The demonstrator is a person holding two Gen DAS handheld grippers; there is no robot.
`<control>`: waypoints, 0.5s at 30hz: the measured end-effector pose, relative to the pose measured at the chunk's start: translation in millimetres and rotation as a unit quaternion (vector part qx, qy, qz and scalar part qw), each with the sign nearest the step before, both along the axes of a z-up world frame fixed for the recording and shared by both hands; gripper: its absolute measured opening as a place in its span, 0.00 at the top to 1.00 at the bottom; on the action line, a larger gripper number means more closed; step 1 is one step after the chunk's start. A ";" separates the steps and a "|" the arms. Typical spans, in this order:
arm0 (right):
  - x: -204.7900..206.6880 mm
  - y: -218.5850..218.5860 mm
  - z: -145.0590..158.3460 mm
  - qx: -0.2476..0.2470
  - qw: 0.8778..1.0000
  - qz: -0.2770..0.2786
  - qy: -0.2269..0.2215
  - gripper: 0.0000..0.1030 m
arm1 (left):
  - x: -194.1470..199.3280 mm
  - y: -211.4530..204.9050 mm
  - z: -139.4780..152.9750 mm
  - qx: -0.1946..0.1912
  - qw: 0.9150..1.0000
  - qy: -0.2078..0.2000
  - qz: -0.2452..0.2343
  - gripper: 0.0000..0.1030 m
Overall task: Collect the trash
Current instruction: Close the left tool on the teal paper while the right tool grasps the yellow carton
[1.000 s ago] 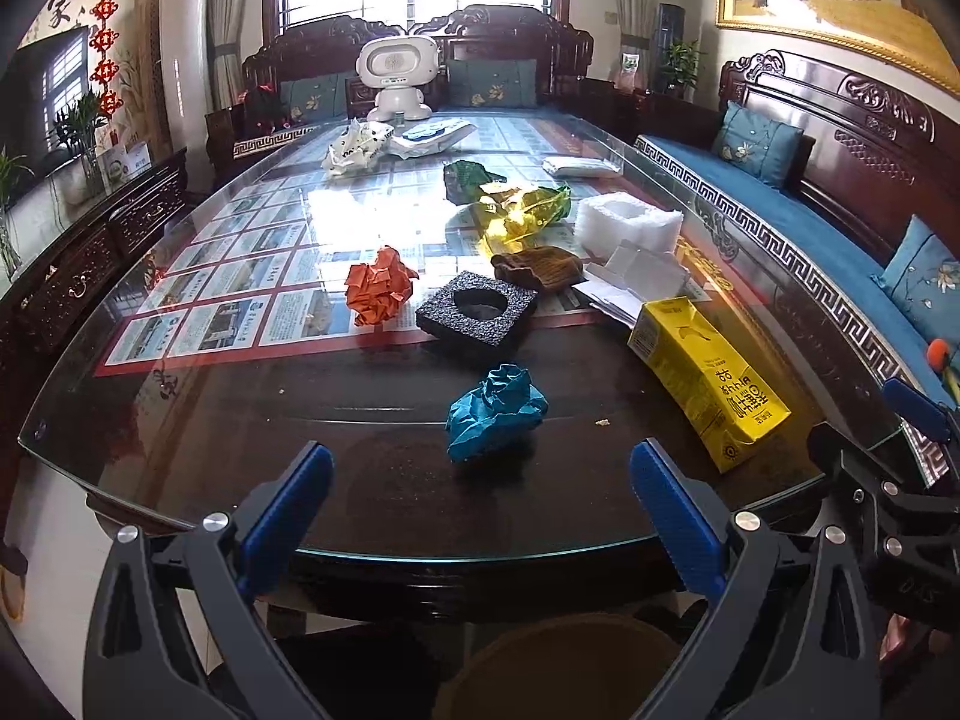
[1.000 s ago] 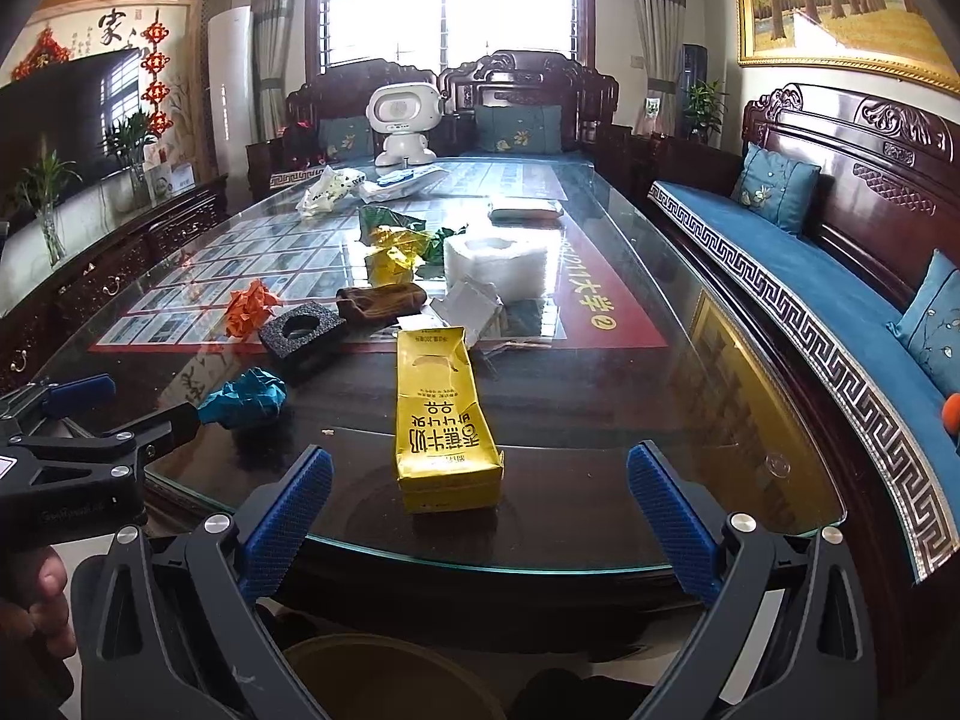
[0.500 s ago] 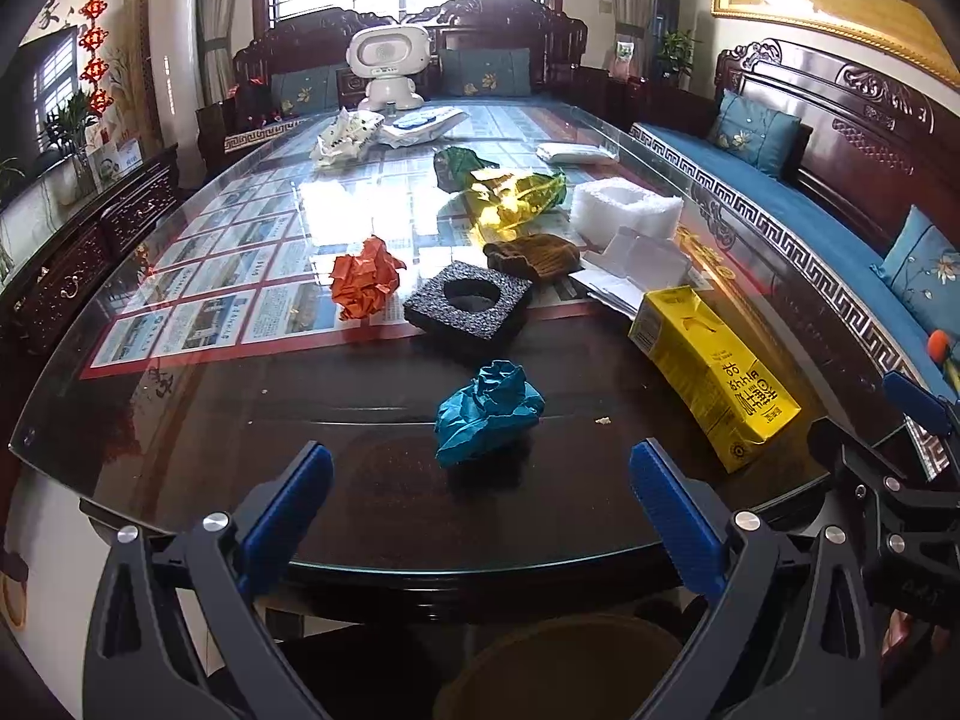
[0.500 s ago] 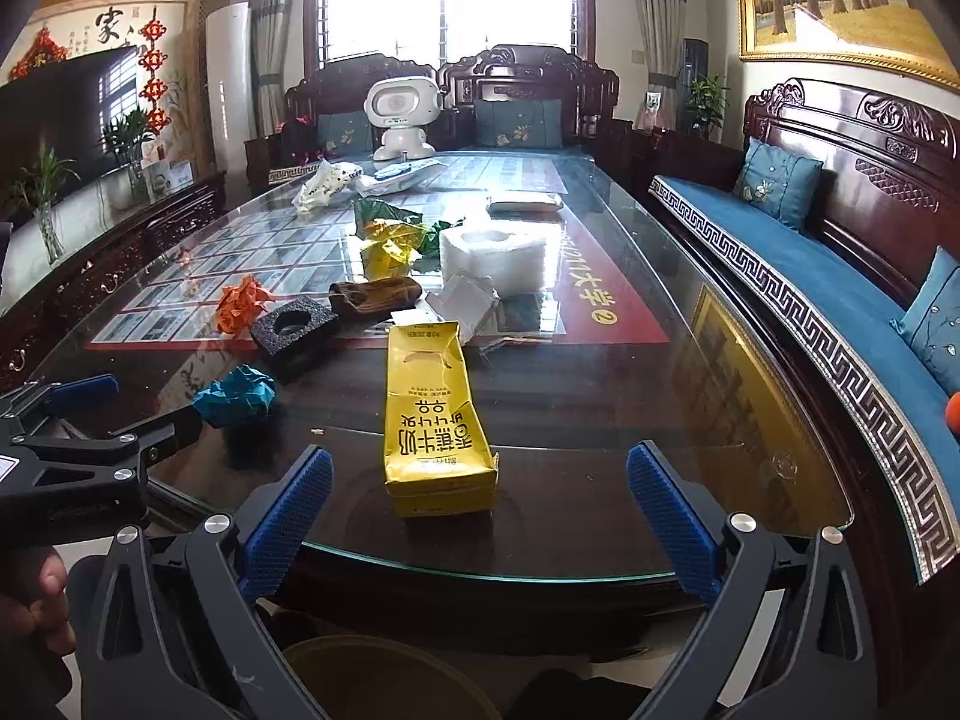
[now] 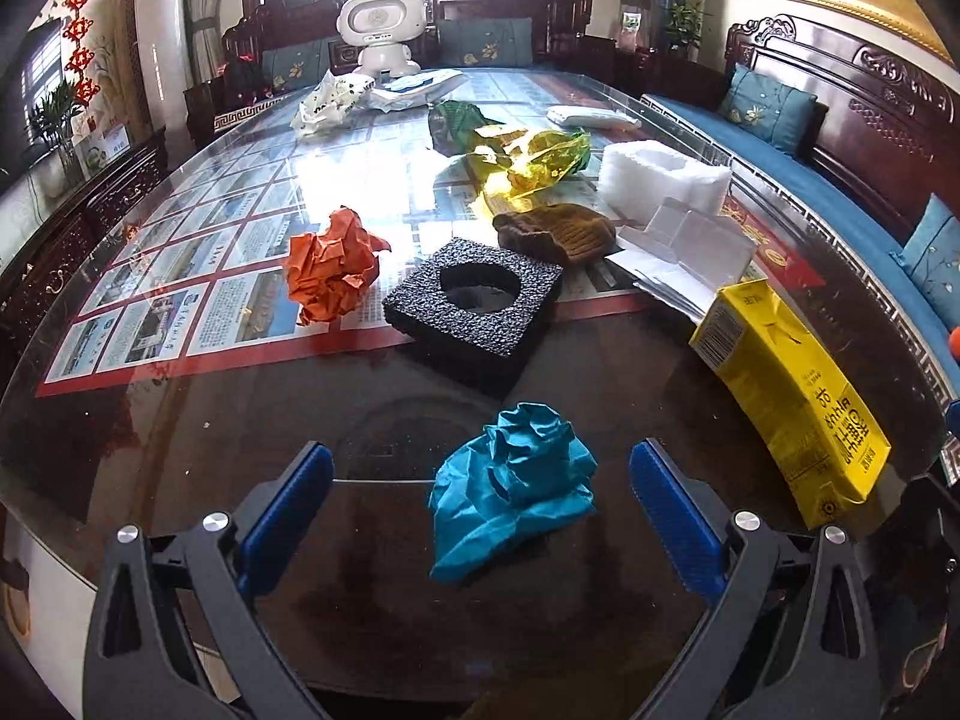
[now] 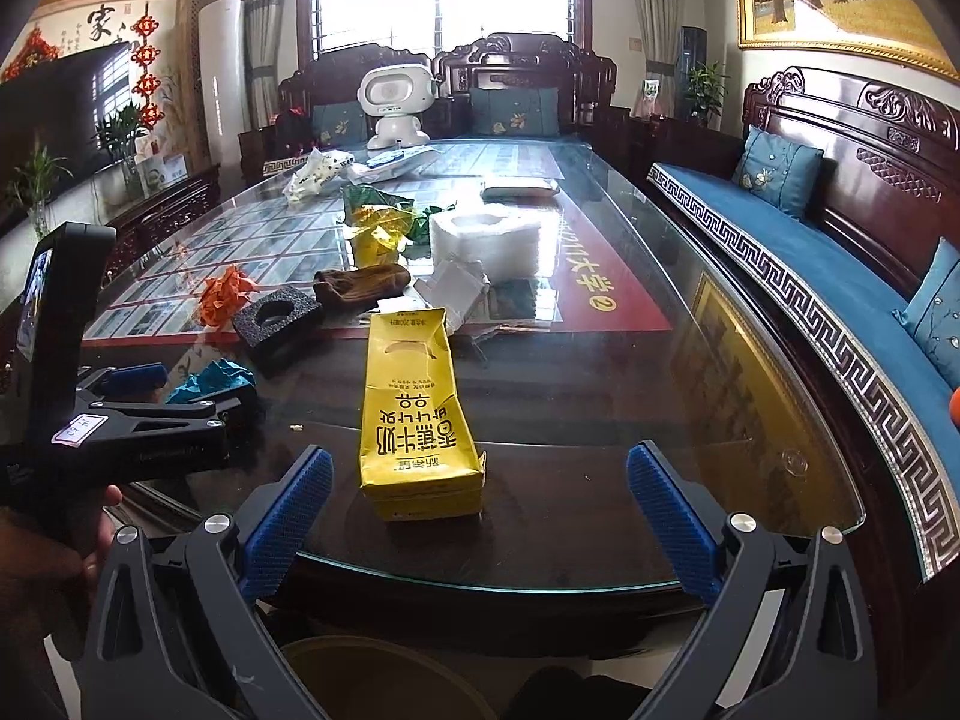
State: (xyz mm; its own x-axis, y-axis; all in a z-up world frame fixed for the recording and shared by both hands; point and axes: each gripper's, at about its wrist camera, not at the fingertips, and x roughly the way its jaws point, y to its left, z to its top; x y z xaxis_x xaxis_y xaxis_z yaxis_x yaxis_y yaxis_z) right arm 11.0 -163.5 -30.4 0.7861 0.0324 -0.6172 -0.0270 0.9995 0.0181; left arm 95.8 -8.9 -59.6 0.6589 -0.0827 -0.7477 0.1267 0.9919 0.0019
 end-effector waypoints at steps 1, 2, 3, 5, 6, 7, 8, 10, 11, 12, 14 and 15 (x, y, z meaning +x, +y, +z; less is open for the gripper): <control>1.5 0.2 -0.8 0.001 1.000 0.001 0.001 0.08 | 1.9 0.6 -1.1 0.001 1.000 0.001 0.001 0.04; 2.7 0.4 -1.3 0.001 1.000 0.002 0.002 0.08 | 3.3 0.5 -2.3 0.002 1.000 0.003 0.002 0.05; 3.6 1.0 -1.6 0.002 1.000 0.004 0.002 0.08 | 3.8 0.3 -3.1 0.004 1.000 0.004 0.003 0.07; 6.0 2.3 -2.4 0.003 1.000 0.007 0.002 0.08 | 5.7 0.0 -5.9 0.007 1.000 0.010 0.003 0.17; 7.2 3.1 -2.9 0.003 1.000 0.009 0.003 0.08 | 6.3 -0.3 -7.6 0.005 1.000 0.013 -0.002 0.21; 8.6 3.8 -3.4 0.003 1.000 0.010 0.004 0.08 | 6.3 0.1 -8.8 0.003 1.000 0.015 -0.006 0.27; 9.8 4.5 -3.9 0.003 1.000 0.012 0.005 0.08 | 5.0 -0.7 -8.2 0.011 1.000 0.009 -0.006 0.35; 11.9 6.5 -4.8 0.001 1.000 0.015 0.006 0.08 | 4.3 1.2 -7.0 0.004 1.000 0.006 -0.012 0.49; 12.8 7.2 -5.2 0.000 1.000 0.015 0.006 0.08 | 4.2 3.2 -5.9 -0.004 1.000 0.005 -0.014 0.53; 13.7 8.0 -5.4 0.000 1.000 0.017 0.006 0.08 | 4.1 6.0 -5.1 -0.019 1.000 0.007 -0.017 0.53; 15.7 9.2 -6.1 -0.001 1.000 0.019 0.007 0.08 | 2.7 11.1 -3.8 -0.049 0.998 0.009 -0.022 0.55; 17.0 9.9 -6.8 -0.003 1.000 0.020 0.008 0.08 | 1.6 12.1 -3.4 -0.055 0.998 0.008 -0.023 0.55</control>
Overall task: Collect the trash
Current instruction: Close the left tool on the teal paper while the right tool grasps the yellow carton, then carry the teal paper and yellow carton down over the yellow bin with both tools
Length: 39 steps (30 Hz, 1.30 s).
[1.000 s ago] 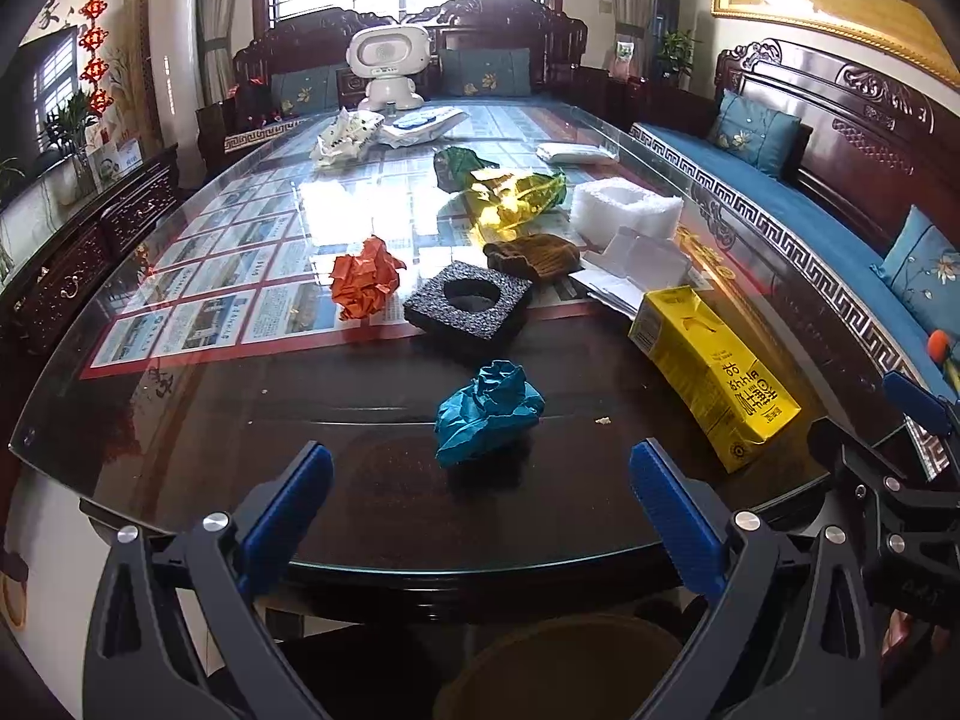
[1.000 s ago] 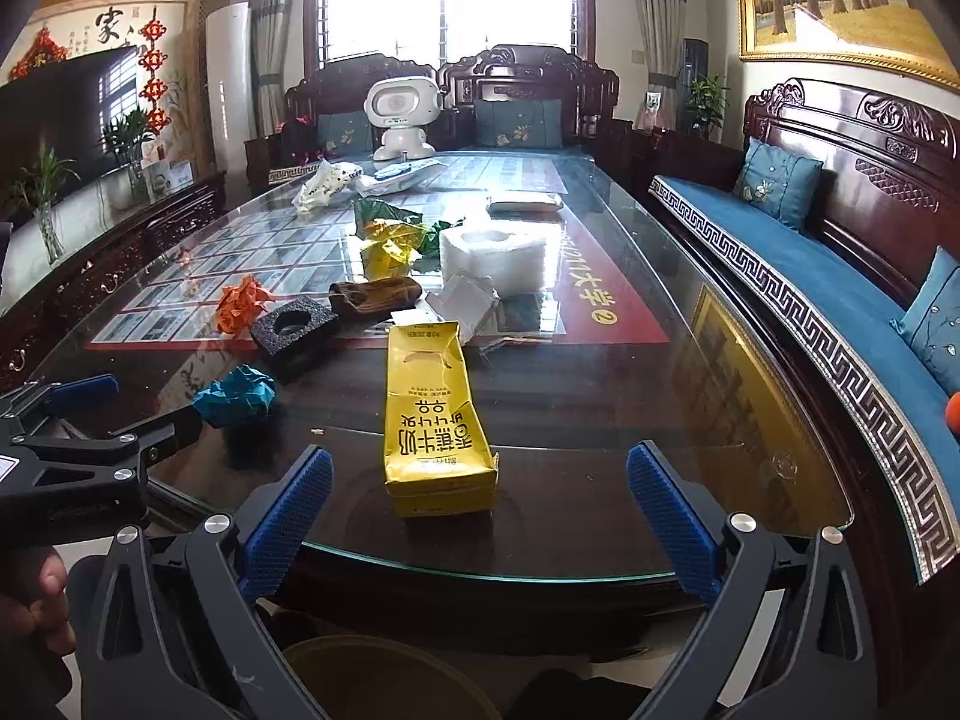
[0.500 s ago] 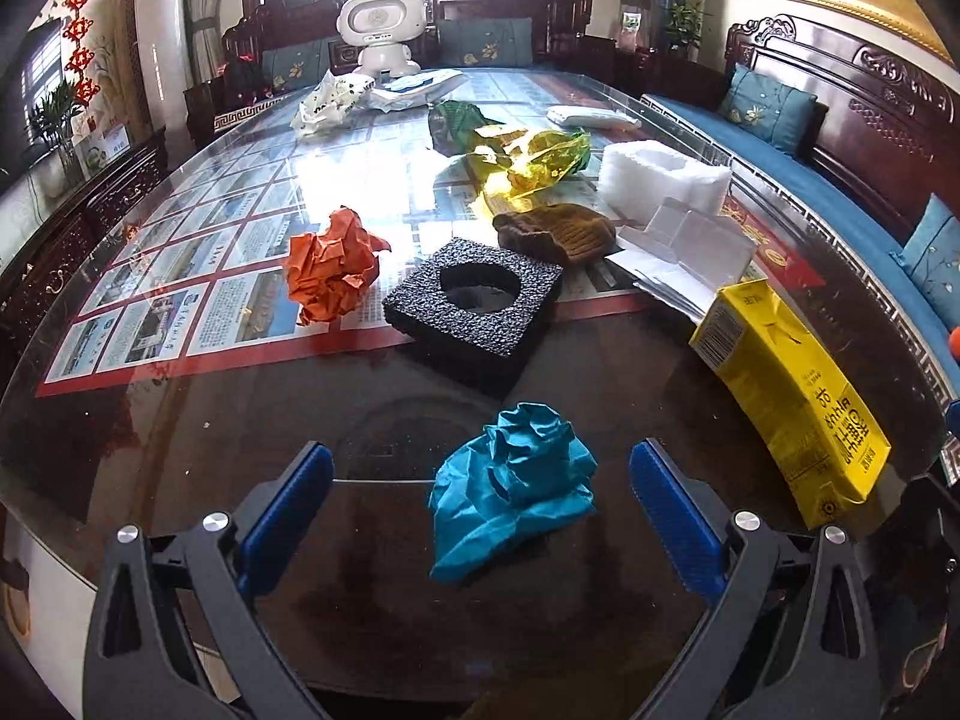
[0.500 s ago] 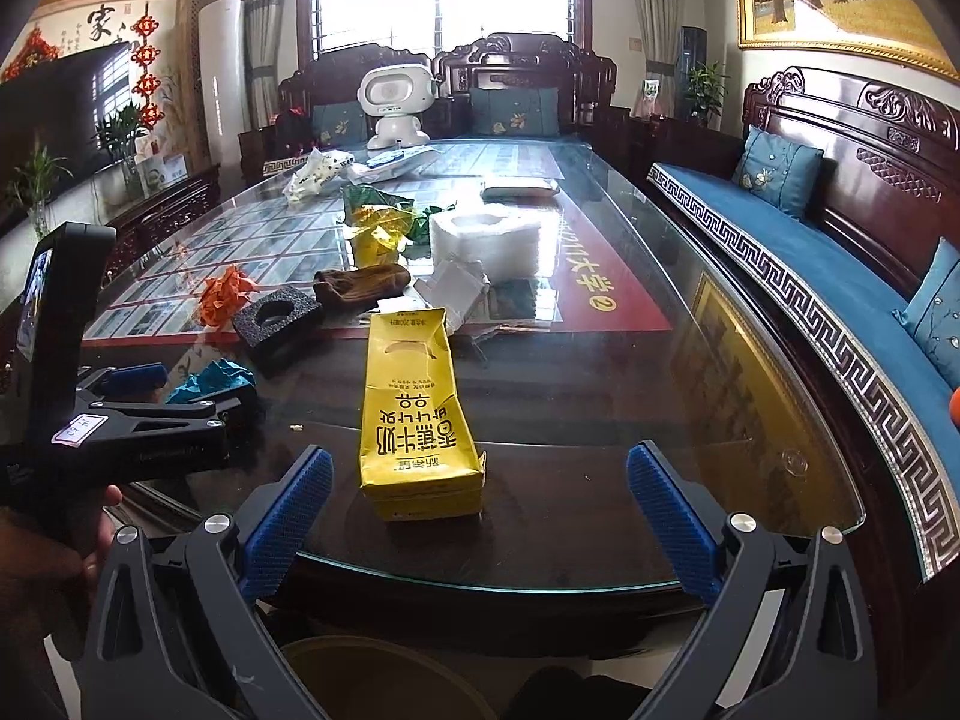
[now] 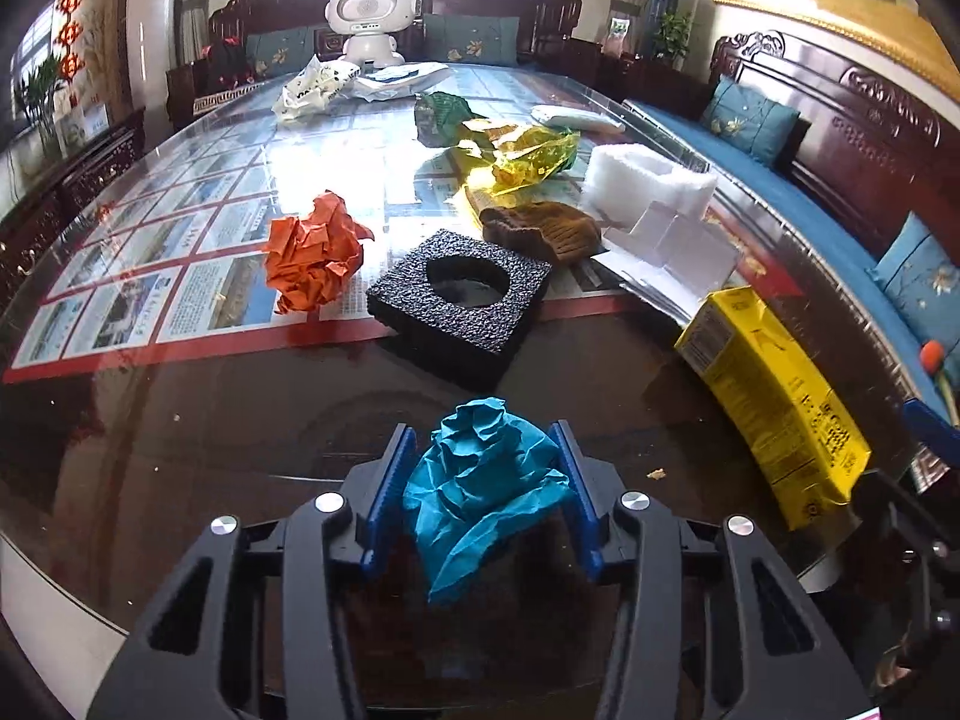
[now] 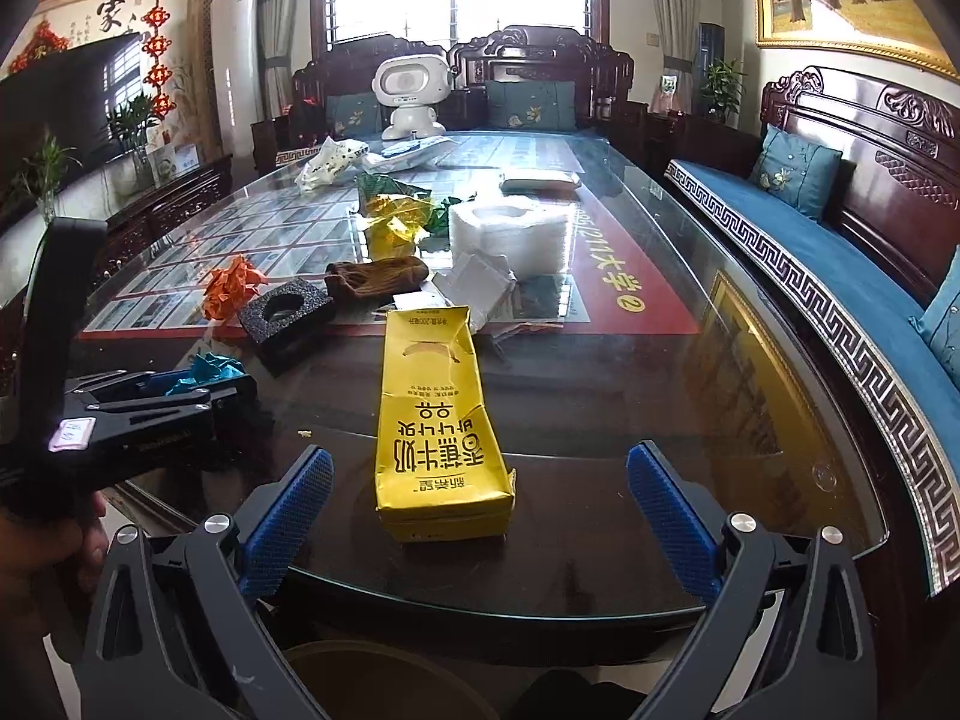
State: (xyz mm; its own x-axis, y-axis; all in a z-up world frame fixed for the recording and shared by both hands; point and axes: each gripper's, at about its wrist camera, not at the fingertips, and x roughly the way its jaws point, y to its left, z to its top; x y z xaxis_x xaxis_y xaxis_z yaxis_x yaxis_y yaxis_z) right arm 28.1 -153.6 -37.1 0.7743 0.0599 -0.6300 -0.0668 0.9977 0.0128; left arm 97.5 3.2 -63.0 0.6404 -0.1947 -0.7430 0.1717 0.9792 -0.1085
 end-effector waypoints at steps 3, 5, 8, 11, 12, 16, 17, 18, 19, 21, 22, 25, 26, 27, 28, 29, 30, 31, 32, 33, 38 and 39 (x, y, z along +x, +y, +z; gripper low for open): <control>3.9 1.3 -2.2 -0.004 1.000 0.002 0.003 0.08 | -5.1 0.7 3.8 -0.014 1.000 -0.005 -0.007 0.55; 6.9 2.0 -3.4 -0.005 1.000 0.003 0.004 0.08 | -8.5 1.0 7.6 -0.019 1.000 -0.010 -0.012 0.55; 11.0 4.1 -4.4 -0.007 1.000 0.008 0.004 0.08 | -12.2 2.4 12.6 -0.020 1.000 -0.016 -0.011 0.55; 17.0 7.3 -6.8 -0.018 1.000 0.011 0.006 0.08 | -14.4 4.4 16.2 -0.021 1.000 -0.020 -0.008 0.55; 19.4 8.3 -8.0 -0.022 1.000 0.013 0.007 0.08 | -15.2 4.5 17.3 -0.020 1.000 -0.023 -0.007 0.55; 29.0 10.7 -15.2 -0.032 0.999 0.016 0.014 0.13 | -16.0 6.7 19.7 -0.018 0.999 -0.025 -0.005 0.55; 32.0 10.9 -17.9 -0.034 0.999 0.018 0.020 0.19 | -16.8 7.4 20.0 -0.020 0.999 -0.025 -0.005 0.55; 36.3 10.6 -21.8 -0.033 0.999 0.024 0.032 0.34 | -17.2 7.9 20.3 -0.020 0.999 -0.026 -0.004 0.55; 39.8 10.7 -25.6 -0.029 0.998 0.031 0.045 0.48 | -17.4 8.0 20.5 -0.020 0.999 -0.026 -0.003 0.55; 40.6 12.3 -28.4 -0.038 0.998 0.040 0.042 0.49 | -18.4 8.8 21.1 -0.022 0.999 -0.026 -0.003 0.55; 39.4 12.6 -28.7 -0.040 0.998 0.044 0.038 0.49 | -19.0 8.7 21.5 -0.021 0.999 -0.026 -0.002 0.55; 35.8 8.0 -27.2 -0.015 0.998 0.047 0.036 0.49 | -22.0 9.0 23.2 -0.021 0.999 -0.028 -0.004 0.55; 34.0 6.8 -26.2 -0.010 0.998 0.049 0.035 0.49 | -23.2 9.0 23.9 -0.020 0.999 -0.030 -0.004 0.55; 31.3 5.8 -24.5 -0.006 0.998 0.049 0.031 0.49 | -24.7 8.7 24.9 -0.019 0.999 -0.032 -0.004 0.55; 28.5 5.3 -22.7 -0.004 0.998 0.049 0.028 0.49 | -26.1 8.7 25.7 -0.018 0.999 -0.032 -0.004 0.55; 25.5 4.9 -20.5 -0.002 0.998 0.050 0.024 0.49 | -27.6 8.8 26.7 -0.019 0.999 -0.032 -0.005 0.55; 23.5 5.3 -18.3 0.000 0.998 0.051 0.021 0.49 | -28.4 8.3 27.8 -0.018 0.999 -0.033 -0.006 0.55; 20.3 4.8 -15.9 0.003 0.999 0.050 0.019 0.49 | -30.8 8.2 29.2 -0.017 0.999 -0.035 -0.006 0.55; 18.5 4.1 -13.7 0.003 0.999 0.049 0.017 0.49 | -32.8 7.9 30.6 -0.015 0.999 -0.037 -0.005 0.55; 14.3 4.1 -11.1 0.003 0.999 0.047 0.014 0.49 | -36.0 7.8 32.6 -0.014 0.999 -0.040 -0.005 0.55; -2.5 3.6 -2.2 0.018 0.998 0.051 0.006 0.50 | -51.4 7.1 38.7 -0.014 0.999 -0.049 -0.008 0.55; -6.0 3.4 -0.3 0.020 0.998 0.052 0.004 0.50 | -55.8 6.6 39.6 -0.013 0.999 -0.050 -0.009 0.55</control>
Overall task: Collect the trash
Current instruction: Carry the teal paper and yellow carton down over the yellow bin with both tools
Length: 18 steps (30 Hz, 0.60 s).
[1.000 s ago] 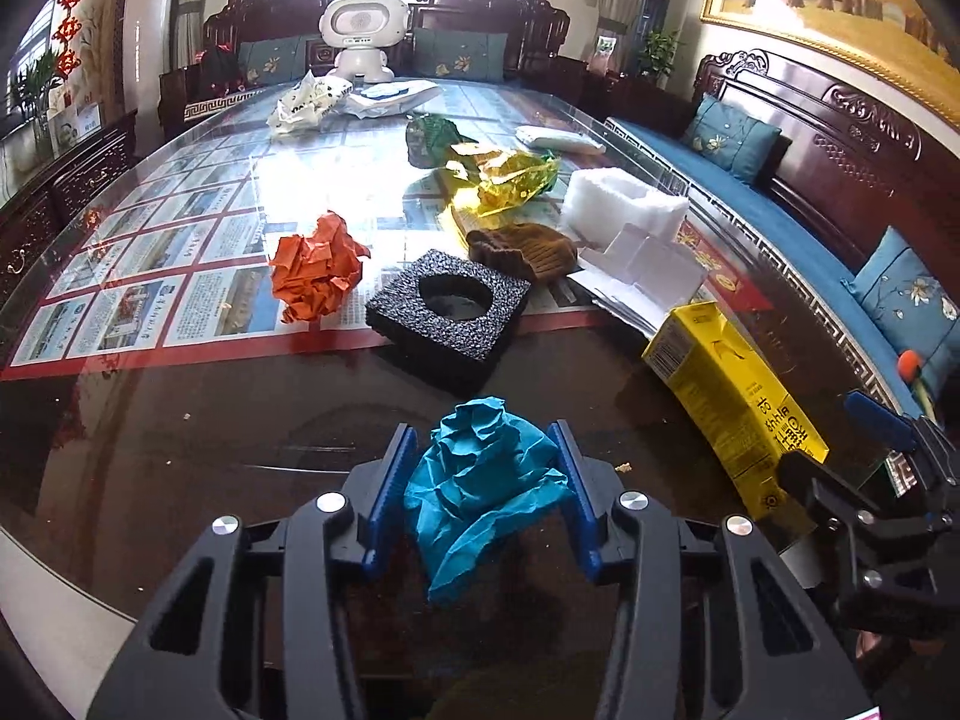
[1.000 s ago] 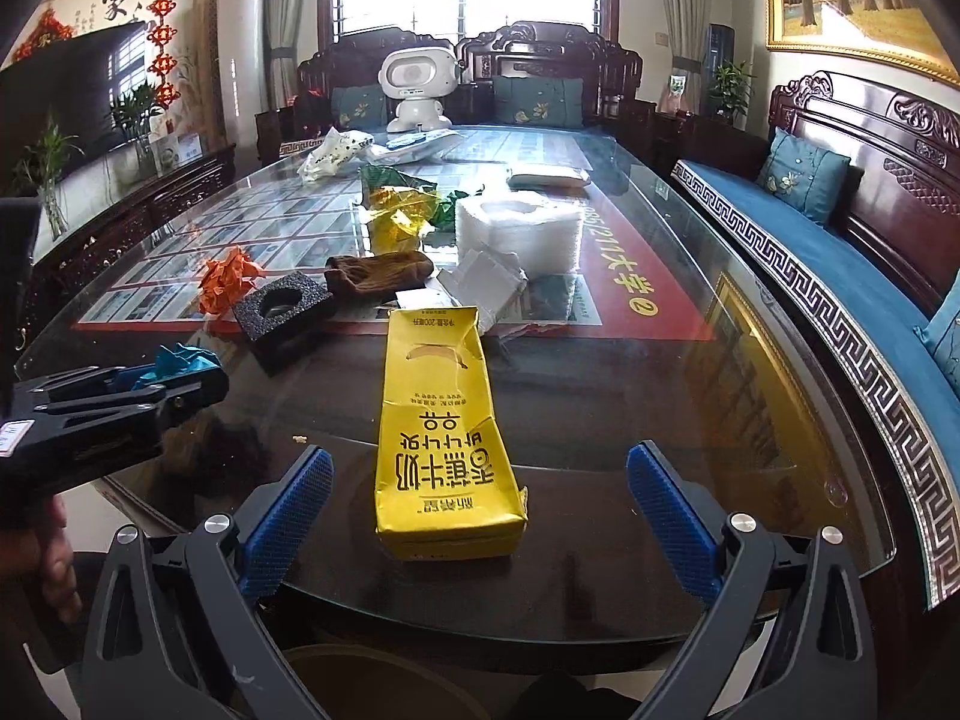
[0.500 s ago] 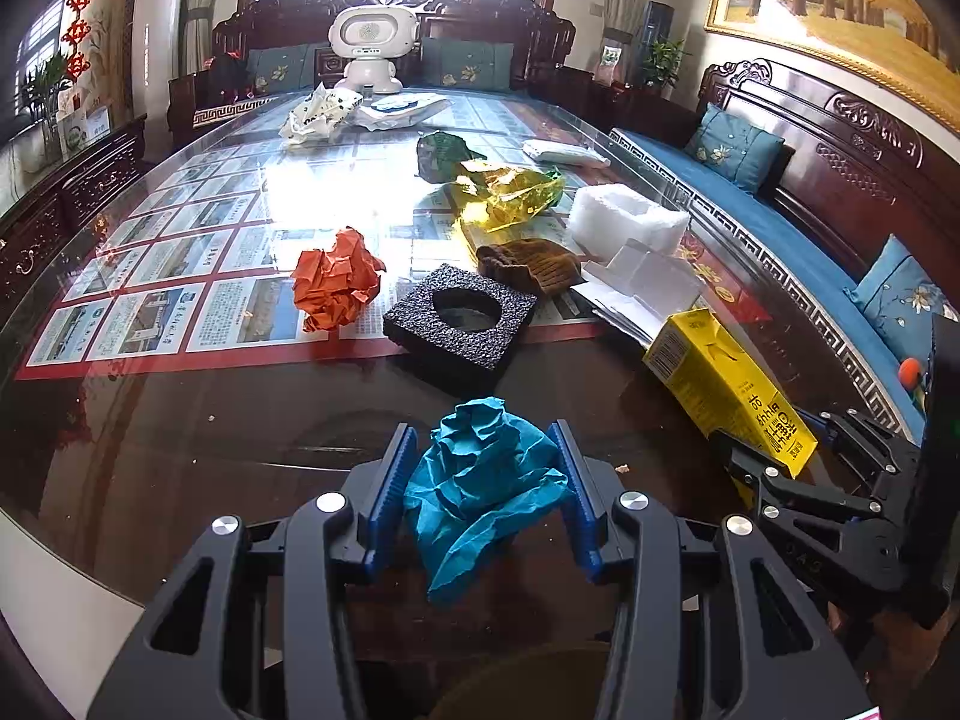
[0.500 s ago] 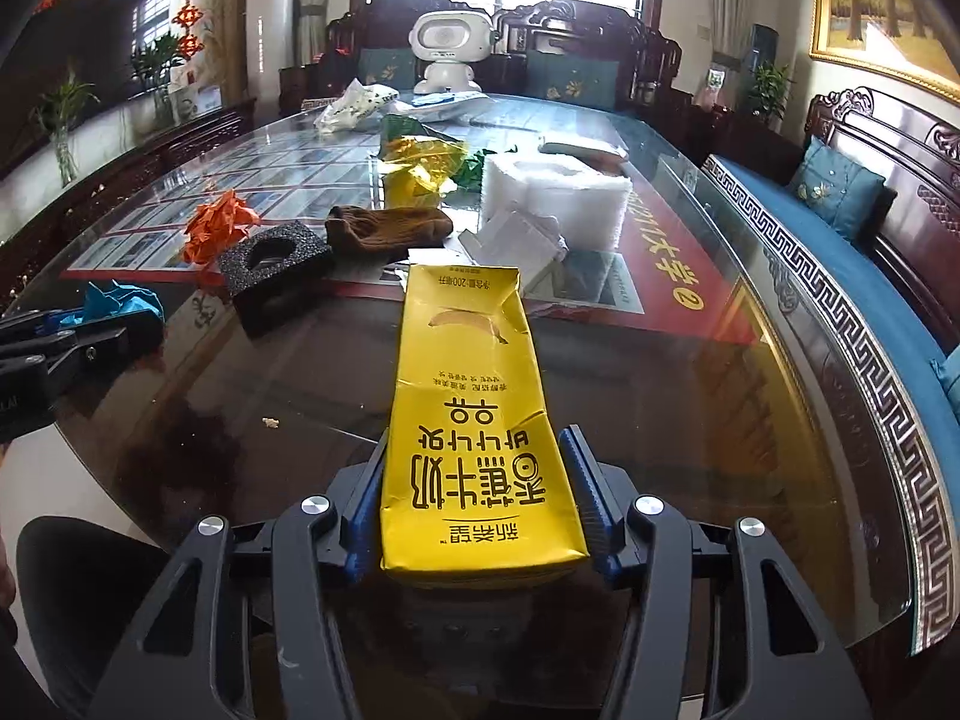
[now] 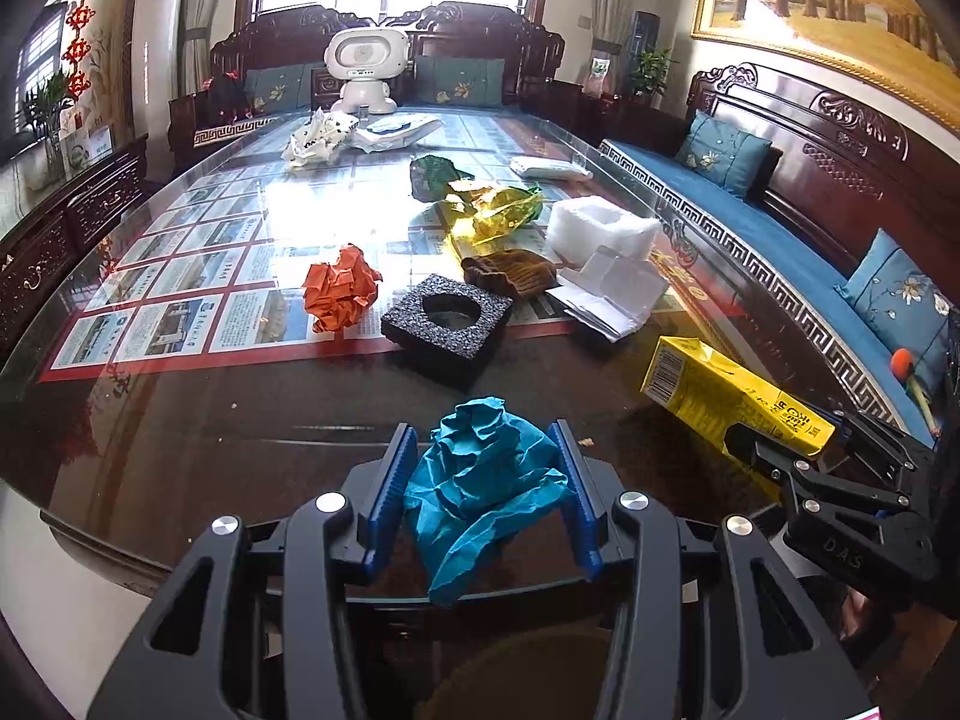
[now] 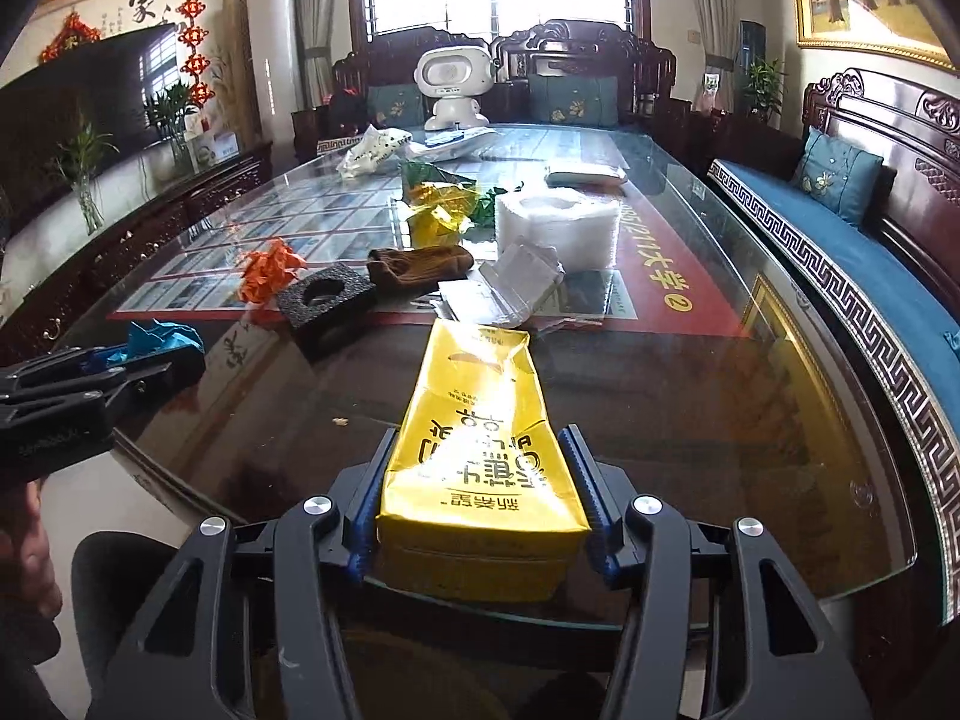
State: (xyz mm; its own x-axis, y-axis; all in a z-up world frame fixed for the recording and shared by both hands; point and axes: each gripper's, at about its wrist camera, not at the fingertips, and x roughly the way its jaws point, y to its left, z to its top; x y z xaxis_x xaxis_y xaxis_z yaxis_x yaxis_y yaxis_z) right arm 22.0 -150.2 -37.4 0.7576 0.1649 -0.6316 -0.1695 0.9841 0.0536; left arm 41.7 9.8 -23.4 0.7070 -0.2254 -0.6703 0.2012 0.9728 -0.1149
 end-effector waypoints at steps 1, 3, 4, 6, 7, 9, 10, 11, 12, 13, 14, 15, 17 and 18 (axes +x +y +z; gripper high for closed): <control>-2.9 -0.4 1.4 0.003 1.000 0.000 -0.001 0.50 | -3.9 -0.3 0.9 0.001 1.000 -0.001 -0.001 0.55; -8.4 -1.8 5.1 0.013 1.000 0.000 -0.003 0.50 | -11.8 -1.1 2.2 0.001 1.000 -0.002 -0.004 0.55; -12.5 -2.5 7.9 0.021 1.000 0.002 -0.004 0.50 | -16.6 -1.5 3.5 0.001 1.000 -0.004 -0.005 0.55; -22.4 -3.7 13.9 0.028 1.000 0.005 -0.011 0.50 | -26.1 -2.3 5.7 0.002 1.000 -0.007 -0.009 0.55; -28.1 -3.5 16.9 0.029 0.999 0.006 -0.016 0.50 | -30.8 -2.9 6.5 0.003 1.000 -0.009 -0.011 0.55; -41.8 -1.8 22.6 0.030 0.999 0.012 -0.023 0.50 | -41.8 -4.2 8.1 0.004 1.000 -0.013 -0.015 0.55; -49.8 -0.7 25.3 0.032 0.999 0.018 -0.026 0.50 | -46.9 -4.7 8.4 0.003 1.000 -0.014 -0.017 0.55; -58.8 0.4 28.1 0.034 0.999 0.023 -0.029 0.50 | -51.2 -5.8 8.5 0.004 1.000 -0.015 -0.019 0.55; -66.4 1.8 30.1 0.032 0.999 0.026 -0.032 0.50 | -55.6 -6.5 7.8 0.006 1.000 -0.016 -0.022 0.55; -74.6 3.2 31.6 0.031 0.998 0.029 -0.035 0.50 | -62.0 -7.7 6.9 0.007 1.000 -0.016 -0.026 0.55; -83.1 4.3 32.7 0.029 0.998 0.032 -0.037 0.50 | -67.9 -8.7 5.6 0.008 0.999 -0.015 -0.030 0.55; -92.6 5.9 33.6 0.028 0.998 0.037 -0.038 0.50 | -74.1 -9.5 4.0 0.008 0.999 -0.014 -0.034 0.55; -109.9 10.3 32.9 0.027 0.998 0.049 -0.038 0.50 | -87.2 -12.1 -1.0 0.010 0.999 -0.011 -0.043 0.55; -118.6 11.7 31.5 0.027 0.998 0.053 -0.037 0.50 | -93.8 -13.2 -3.9 0.010 0.999 -0.009 -0.049 0.55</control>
